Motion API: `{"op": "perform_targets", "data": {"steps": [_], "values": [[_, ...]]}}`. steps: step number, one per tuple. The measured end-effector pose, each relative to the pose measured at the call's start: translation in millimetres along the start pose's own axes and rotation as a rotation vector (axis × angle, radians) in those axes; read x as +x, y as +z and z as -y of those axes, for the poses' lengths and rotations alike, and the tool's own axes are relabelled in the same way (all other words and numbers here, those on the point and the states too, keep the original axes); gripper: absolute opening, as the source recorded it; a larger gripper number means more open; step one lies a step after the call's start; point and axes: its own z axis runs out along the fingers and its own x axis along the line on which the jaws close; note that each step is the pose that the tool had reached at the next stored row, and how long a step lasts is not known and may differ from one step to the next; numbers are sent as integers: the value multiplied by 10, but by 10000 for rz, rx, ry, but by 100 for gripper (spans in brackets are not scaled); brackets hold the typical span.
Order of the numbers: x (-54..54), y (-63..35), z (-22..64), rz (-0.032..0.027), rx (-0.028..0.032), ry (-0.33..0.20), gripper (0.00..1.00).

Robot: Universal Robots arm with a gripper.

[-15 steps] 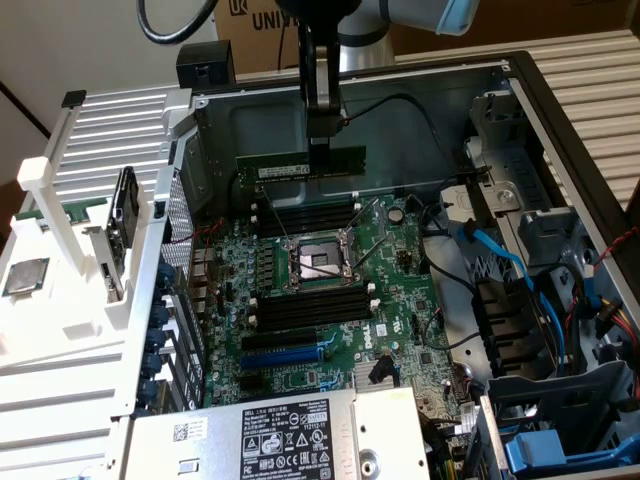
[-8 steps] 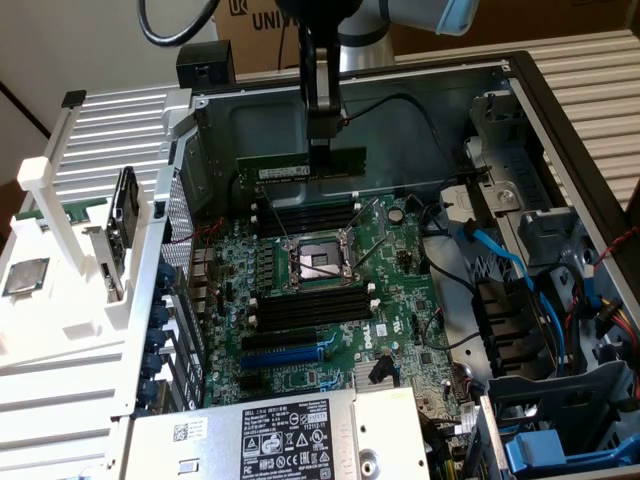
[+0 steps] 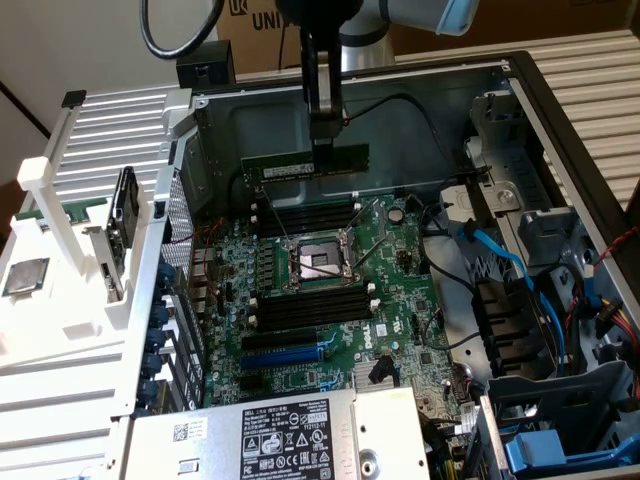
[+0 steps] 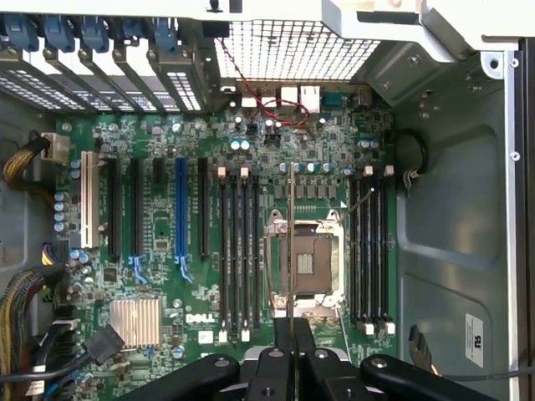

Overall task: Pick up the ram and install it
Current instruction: 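Insert the ram into the slot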

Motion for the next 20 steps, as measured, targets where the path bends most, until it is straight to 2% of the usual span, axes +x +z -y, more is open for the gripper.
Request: {"op": "perform_targets", "data": {"steps": [5,15,17,20], "values": [[72,18,3,-1,0,-1,12],[88,194,8,-13,1,1,12],[90,221,8,-66,2,2,12],[91,248,8,-220,6,7,12]]}}
